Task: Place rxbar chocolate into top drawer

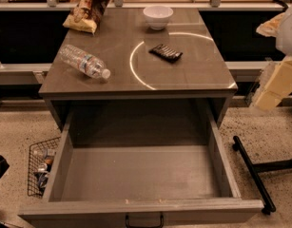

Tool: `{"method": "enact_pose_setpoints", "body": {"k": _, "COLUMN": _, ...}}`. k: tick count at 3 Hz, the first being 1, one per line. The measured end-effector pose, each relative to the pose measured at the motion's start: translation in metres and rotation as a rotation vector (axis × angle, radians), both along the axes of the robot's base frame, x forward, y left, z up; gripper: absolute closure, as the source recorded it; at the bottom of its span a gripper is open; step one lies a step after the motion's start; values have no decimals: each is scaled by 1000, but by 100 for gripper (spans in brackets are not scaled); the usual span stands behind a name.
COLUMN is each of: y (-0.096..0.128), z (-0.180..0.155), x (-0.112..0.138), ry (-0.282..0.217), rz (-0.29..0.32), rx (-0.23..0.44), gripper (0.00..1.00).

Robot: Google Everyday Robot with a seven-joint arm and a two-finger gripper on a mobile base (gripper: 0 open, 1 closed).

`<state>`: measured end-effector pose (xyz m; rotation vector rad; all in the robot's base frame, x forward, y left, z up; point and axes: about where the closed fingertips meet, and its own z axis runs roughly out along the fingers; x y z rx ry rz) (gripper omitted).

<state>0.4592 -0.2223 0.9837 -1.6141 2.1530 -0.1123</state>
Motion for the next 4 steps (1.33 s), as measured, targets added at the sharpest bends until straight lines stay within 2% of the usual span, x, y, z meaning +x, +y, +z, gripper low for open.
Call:
{"method": "enact_pose_setpoints", "body": {"k": 1, "y": -8, "z": -12, "x": 43, "ry": -89, "rz": -50, "rx": 149, "gripper": 0}}
{"method": "enact_pose_setpoints", "body": {"k": 2, "y": -14, "z": -17, "x": 95, "ry": -197, "rz": -115, "rx": 342, "gripper": 0}}
{"method": "enact_pose_setpoints", "body": {"k": 4, "y": -23, "z": 9, "x": 208, "ry": -470, "rz": -220, "rx": 708, "gripper": 0}}
